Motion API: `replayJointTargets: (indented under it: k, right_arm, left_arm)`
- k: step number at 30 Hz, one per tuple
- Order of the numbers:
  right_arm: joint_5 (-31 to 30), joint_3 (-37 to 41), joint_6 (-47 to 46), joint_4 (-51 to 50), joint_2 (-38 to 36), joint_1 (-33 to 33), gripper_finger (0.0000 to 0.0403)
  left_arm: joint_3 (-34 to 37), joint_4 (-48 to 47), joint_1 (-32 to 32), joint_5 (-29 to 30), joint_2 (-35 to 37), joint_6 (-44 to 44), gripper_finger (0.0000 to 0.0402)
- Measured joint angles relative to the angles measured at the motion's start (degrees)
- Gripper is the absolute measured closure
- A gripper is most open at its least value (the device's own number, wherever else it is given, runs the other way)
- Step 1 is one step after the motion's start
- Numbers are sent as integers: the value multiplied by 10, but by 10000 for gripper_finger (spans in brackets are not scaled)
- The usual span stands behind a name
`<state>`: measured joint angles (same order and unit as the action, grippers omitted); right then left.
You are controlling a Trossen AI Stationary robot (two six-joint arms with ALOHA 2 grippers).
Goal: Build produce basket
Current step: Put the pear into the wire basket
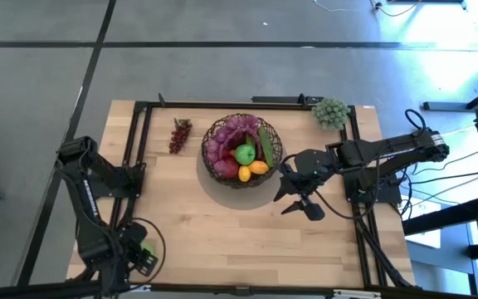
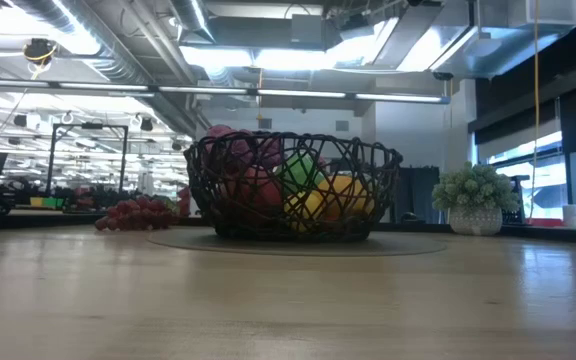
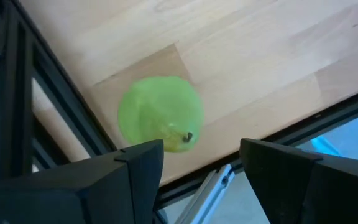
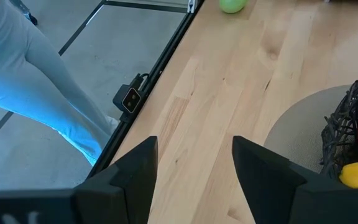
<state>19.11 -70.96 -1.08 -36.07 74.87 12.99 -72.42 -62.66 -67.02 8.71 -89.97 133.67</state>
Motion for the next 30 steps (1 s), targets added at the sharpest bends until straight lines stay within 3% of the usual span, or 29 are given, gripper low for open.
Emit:
replayJointTargets:
  k: [20,30]
  right_arm:
    - [0,0,0,0,0,0,196]
    - [0,0,-1,1,0,0,196]
  left_arm:
    - [88,89,0,-36,0,-20,197]
    - [93,92,0,-52,0,-21,197]
